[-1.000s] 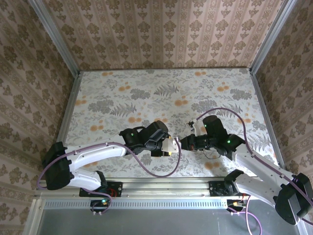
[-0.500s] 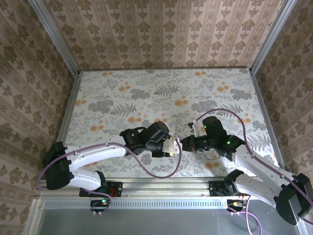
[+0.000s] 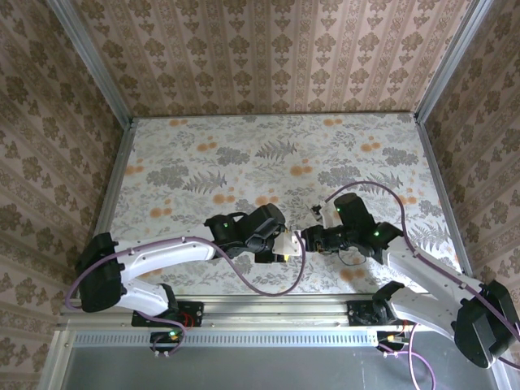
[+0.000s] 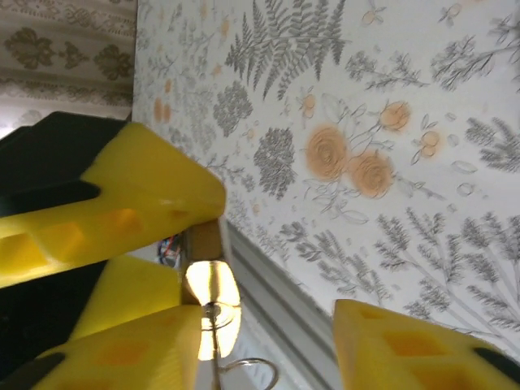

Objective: Unlock with the key

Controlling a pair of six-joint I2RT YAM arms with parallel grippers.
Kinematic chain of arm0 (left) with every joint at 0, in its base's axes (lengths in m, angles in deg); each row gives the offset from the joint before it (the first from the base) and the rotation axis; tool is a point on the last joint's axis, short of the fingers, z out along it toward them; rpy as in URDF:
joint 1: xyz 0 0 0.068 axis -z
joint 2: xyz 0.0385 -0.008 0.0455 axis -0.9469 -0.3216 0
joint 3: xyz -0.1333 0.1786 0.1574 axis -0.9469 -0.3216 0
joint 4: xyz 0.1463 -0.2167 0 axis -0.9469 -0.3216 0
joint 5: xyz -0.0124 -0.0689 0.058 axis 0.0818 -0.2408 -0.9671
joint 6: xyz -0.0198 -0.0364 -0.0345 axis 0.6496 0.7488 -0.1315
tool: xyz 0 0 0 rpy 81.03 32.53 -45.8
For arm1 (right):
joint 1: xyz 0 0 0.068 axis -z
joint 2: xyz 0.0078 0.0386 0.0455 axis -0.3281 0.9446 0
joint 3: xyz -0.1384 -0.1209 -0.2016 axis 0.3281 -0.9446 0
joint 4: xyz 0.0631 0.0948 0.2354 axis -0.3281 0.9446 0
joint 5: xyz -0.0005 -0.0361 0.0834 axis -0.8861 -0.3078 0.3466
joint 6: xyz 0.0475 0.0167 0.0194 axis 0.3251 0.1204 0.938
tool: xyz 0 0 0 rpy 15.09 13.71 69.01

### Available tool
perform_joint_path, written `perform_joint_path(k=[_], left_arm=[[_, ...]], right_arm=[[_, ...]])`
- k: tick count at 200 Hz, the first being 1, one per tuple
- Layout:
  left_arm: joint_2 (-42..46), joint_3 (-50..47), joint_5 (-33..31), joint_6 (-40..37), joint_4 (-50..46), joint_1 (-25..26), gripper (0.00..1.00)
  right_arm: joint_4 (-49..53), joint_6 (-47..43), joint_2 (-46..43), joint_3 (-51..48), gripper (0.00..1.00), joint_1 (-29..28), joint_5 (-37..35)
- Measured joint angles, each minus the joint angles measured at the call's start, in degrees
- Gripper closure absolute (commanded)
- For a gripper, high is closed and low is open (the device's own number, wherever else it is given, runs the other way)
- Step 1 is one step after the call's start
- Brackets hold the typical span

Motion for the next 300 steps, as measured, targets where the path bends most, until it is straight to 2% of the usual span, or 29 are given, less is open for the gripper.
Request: perform_joint_path(k=[39, 70, 97, 118, 153, 191, 213, 246, 300], left_arm=[[-0.02, -0.02, 1.25, 1.18, 1.14, -0.24, 0.91], [-0.02, -0.59, 1.36, 1.42, 1.77, -0.42, 0.91], [0.0, -1.11, 1.53, 1.77, 1.95, -1.07, 0.92], [0.0, -1.36, 1.55, 2.08, 2.14, -1.49, 0.92], [0.0, -1.66, 1.75, 2.27, 2.47, -1.75, 0.92], [0.0, -1.66, 1.99, 2.29, 2.49, -1.75, 0.92], [0.0, -1.66, 2.38, 2.29, 2.49, -1.73, 0.92], [0.0, -1.66, 2.54, 2.29, 2.34, -1.68, 0.92], [-0.92, -1.03, 1.46, 2.27, 1.79, -1.68, 0.92]], right_arm=[[0.66, 0.55, -3.76, 0.0, 0.38, 1.64, -0.31], [0.68, 1.31, -5.55, 0.0, 0.39, 2.69, -0.26], [0.79, 1.86, -5.66, 0.0, 0.47, 2.8, 0.13], [0.61, 2.05, -5.84, -0.11, 0.59, 2.8, 0.85], [0.17, 2.67, -5.92, -1.36, 0.72, 2.8, 1.95], [-0.28, 3.15, -5.77, -1.73, 0.83, 2.8, 2.36], [-0.87, 3.21, -5.4, -1.84, 0.85, 2.8, 2.6], [-2.03, 3.43, -4.83, -1.95, 1.0, 2.82, 3.21], [-6.49, 5.86, -2.73, -3.19, 1.0, 2.71, 4.13]])
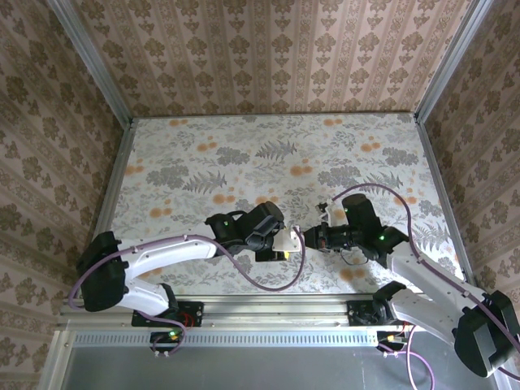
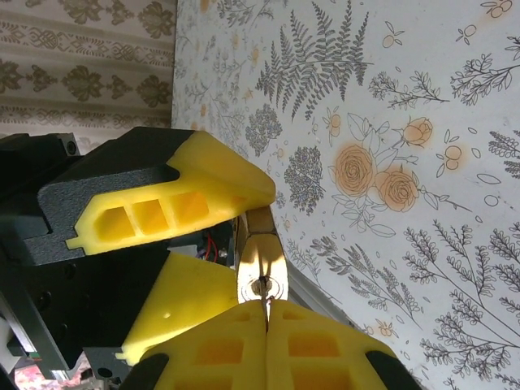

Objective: Unlock with the key

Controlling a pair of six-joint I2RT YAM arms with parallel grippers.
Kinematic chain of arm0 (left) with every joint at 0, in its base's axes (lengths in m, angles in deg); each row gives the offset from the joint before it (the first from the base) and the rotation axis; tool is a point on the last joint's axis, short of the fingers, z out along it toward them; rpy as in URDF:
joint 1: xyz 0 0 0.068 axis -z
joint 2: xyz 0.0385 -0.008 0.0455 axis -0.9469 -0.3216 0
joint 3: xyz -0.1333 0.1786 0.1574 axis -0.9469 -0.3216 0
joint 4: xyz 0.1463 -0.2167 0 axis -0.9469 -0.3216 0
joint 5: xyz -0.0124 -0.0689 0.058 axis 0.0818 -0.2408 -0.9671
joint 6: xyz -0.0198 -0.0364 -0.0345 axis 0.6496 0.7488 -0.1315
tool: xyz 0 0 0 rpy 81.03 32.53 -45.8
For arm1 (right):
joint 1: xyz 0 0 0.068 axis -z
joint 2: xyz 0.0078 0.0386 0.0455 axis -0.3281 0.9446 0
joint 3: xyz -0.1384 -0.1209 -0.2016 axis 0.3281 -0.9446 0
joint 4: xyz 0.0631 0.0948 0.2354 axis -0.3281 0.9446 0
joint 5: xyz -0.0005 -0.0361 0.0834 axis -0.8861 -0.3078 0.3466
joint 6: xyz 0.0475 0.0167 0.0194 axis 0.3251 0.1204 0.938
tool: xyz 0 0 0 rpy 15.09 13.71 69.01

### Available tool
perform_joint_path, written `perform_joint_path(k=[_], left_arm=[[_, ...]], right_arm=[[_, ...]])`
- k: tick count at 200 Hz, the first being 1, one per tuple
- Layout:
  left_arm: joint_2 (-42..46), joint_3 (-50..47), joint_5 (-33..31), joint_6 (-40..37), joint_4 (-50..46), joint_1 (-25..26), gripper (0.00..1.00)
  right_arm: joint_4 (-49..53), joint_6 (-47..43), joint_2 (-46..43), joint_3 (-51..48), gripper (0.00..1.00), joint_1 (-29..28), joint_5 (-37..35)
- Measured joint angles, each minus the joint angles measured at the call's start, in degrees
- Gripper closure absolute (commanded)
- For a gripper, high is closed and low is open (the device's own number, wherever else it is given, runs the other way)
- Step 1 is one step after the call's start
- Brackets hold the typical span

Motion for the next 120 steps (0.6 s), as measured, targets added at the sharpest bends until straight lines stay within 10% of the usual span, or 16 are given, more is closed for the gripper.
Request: perform_joint_path(k=[120], left_arm=[[-0.48, -2.05, -12.02, -3.91, 5.57, 3.3, 0.93]], right_arm=[[-13.2, 18.93, 0.22, -5.75, 1.0, 1.55, -0.07]])
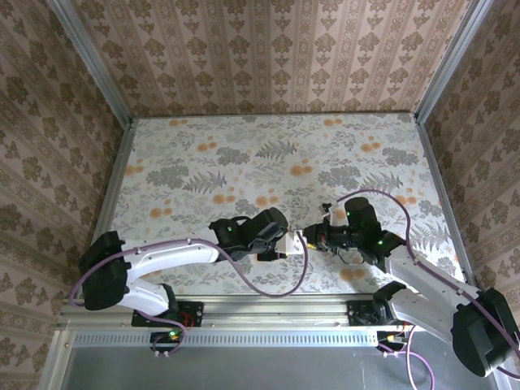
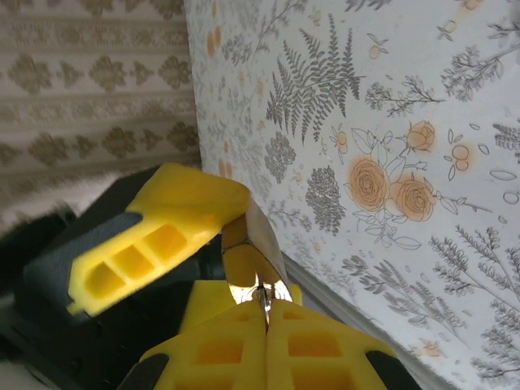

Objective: Unlock with the key

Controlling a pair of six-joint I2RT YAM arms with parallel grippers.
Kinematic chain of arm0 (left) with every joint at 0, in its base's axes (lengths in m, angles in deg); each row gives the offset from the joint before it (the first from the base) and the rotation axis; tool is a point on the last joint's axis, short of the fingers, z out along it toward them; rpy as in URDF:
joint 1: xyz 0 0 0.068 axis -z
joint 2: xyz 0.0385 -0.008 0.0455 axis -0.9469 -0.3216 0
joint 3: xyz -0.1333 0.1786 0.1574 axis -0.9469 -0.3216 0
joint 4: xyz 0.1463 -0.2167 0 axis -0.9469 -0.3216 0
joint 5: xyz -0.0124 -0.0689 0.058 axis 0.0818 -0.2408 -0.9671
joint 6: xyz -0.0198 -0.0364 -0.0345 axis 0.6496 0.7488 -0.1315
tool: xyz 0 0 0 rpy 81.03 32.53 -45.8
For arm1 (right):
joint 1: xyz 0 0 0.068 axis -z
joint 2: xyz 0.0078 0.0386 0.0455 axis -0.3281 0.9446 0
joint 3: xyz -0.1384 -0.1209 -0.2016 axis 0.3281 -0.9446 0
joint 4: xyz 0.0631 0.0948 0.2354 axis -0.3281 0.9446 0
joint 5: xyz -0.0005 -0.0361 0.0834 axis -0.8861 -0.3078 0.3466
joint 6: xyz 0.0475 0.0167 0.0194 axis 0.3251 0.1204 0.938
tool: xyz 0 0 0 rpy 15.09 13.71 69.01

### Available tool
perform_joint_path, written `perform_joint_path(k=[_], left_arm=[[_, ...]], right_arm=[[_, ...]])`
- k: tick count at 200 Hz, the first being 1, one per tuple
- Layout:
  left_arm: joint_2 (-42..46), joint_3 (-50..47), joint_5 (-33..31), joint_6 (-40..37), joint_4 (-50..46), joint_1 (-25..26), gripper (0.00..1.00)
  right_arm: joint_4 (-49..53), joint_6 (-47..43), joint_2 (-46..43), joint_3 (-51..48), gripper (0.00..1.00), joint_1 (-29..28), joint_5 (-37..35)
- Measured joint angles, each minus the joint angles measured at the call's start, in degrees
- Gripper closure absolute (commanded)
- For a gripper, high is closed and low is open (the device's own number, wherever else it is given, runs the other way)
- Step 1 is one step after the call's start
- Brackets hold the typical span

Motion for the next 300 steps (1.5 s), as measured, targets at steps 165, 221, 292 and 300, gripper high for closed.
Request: perform_joint_path(k=[165, 221, 292, 300], left_arm=[[-0.81, -7.08, -9.11, -12.0, 19.67, -0.63, 0.96], [4.57, -6.16, -0.52, -4.83, 12.2, -3.37, 0.95], [11.28, -8.68, 13.16, 11.13, 12.04, -14.1, 0.36], [11.5, -8.44, 14.32, 14.49, 11.98, -14.86, 0.34]], right_arm=[[2.36, 24.76, -1.84, -0.26, 0.77, 6.1, 0.39], [12.55, 14.4, -3.8, 3.23, 0.71, 7.8, 0.39], [33.24, -7.91, -0.04, 9.68, 0.22, 7.61, -10.8], [35.28, -9.79, -0.02, 9.66, 0.19, 7.45, -12.76]])
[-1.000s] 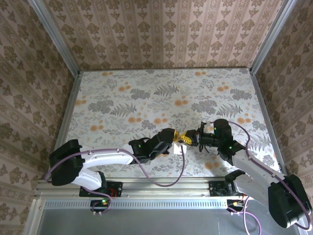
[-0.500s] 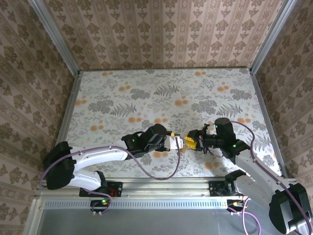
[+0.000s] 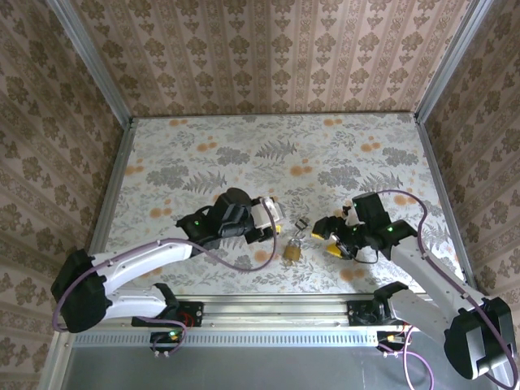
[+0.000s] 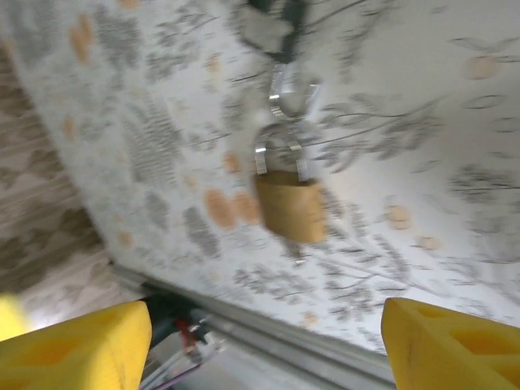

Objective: Unlock with the key

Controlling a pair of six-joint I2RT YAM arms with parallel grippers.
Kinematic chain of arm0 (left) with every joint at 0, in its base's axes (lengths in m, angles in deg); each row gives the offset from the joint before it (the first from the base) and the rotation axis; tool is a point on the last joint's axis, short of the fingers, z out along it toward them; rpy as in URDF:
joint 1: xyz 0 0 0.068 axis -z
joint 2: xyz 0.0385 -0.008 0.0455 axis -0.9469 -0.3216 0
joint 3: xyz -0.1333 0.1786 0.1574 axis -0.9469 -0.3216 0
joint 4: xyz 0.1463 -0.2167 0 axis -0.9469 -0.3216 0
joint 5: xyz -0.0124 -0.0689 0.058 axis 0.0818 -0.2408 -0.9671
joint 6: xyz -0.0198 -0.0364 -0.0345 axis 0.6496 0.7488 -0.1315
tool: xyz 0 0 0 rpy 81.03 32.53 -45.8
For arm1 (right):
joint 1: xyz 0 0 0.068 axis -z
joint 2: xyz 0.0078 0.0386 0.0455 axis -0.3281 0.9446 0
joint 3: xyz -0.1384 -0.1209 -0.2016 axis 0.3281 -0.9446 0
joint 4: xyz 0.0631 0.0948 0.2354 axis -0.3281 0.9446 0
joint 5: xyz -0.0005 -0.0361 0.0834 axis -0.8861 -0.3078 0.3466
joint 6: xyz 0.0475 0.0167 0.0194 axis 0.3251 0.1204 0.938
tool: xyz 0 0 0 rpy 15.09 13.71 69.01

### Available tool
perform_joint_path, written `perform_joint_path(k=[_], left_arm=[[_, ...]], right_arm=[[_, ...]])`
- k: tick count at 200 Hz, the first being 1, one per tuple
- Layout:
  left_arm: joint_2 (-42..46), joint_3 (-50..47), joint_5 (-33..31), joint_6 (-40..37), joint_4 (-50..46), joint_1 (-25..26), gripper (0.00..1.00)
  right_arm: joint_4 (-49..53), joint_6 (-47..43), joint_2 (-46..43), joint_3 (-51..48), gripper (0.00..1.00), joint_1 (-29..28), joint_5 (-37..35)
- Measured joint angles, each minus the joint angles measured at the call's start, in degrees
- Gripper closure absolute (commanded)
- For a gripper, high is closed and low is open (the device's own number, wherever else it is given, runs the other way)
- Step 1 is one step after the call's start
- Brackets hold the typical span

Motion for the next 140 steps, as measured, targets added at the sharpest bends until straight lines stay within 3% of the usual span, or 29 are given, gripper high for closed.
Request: perform_joint_path(k=[29, 73, 116, 140], left_arm=[[-6.86, 7.28, 2.97, 14.27, -6.97, 0.55, 0.26], [-27.56, 25.86, 4.46, 33.42, -22.71, 6.45, 0.15], [-39.41, 34.49, 5.14, 46.29, -32.87, 7.63, 0.1], [-42.62, 36.04, 5.03, 50.66, -36.61, 7.69, 0.14]], right_arm=[[6.8, -5.49, -2.99, 0.48, 0.03, 0.02, -8.66], [16.44, -12.28, -11.28, 8.81, 0.0, 0.35, -20.83], [17.44, -13.4, -15.34, 10.25, 0.0, 0.44, -21.38], [17.33, -13.35, -17.64, 9.25, 0.0, 0.44, -20.55]])
